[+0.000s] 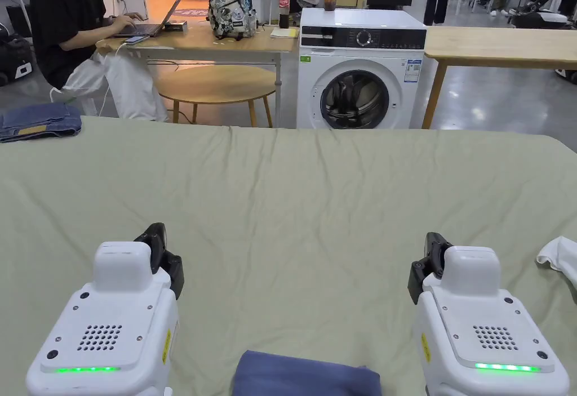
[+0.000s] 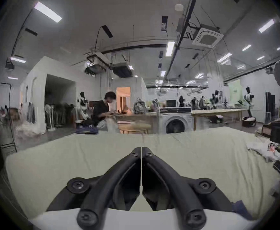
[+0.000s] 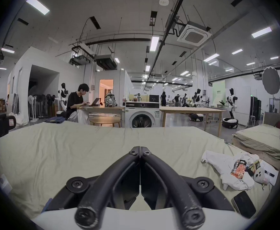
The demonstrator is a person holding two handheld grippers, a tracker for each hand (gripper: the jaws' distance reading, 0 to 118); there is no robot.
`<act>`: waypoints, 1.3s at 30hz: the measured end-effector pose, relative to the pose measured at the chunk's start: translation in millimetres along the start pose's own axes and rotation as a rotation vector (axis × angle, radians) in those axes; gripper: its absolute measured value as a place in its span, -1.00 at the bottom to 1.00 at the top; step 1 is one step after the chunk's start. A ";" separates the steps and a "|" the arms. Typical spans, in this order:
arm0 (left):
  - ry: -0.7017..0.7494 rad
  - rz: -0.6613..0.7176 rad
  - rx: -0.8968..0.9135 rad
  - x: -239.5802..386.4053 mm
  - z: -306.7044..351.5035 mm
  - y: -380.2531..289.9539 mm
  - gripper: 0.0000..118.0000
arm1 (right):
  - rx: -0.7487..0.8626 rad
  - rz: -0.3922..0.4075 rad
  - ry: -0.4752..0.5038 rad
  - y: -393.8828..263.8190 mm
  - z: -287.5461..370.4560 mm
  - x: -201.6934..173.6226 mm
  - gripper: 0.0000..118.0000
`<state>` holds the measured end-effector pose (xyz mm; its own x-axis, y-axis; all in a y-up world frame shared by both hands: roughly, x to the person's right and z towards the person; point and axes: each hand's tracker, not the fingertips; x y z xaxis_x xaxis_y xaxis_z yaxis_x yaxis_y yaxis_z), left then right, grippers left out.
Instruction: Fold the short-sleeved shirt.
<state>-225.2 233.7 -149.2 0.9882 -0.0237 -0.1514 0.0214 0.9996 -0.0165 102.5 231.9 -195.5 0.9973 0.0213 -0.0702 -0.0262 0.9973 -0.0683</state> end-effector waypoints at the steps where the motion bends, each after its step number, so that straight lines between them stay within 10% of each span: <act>1: -0.007 -0.001 -0.013 -1.5 -1.9 -0.5 -1.00 | -0.002 0.003 0.002 0.9 0.8 -0.4 -1.00; 17: -0.044 0.012 -0.087 -14.3 20.5 -11.2 -1.00 | -0.559 0.042 0.234 -108.9 51.6 -40.2 -1.00; 25: -0.050 0.045 -0.157 -22.5 40.2 -25.1 -1.00 | -0.661 0.011 0.192 -141.7 39.4 -46.0 -1.00; 39: -0.583 0.362 -0.782 -64.7 0.9 -76.2 -1.00 | -0.673 0.032 0.206 -143.8 35.3 -42.5 -1.00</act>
<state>-290.7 159.1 -137.3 0.8403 0.4941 0.2230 -0.1897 0.6534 -0.7328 66.3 90.0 -147.6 0.9638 -0.0304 -0.2650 -0.1580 0.7352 -0.6592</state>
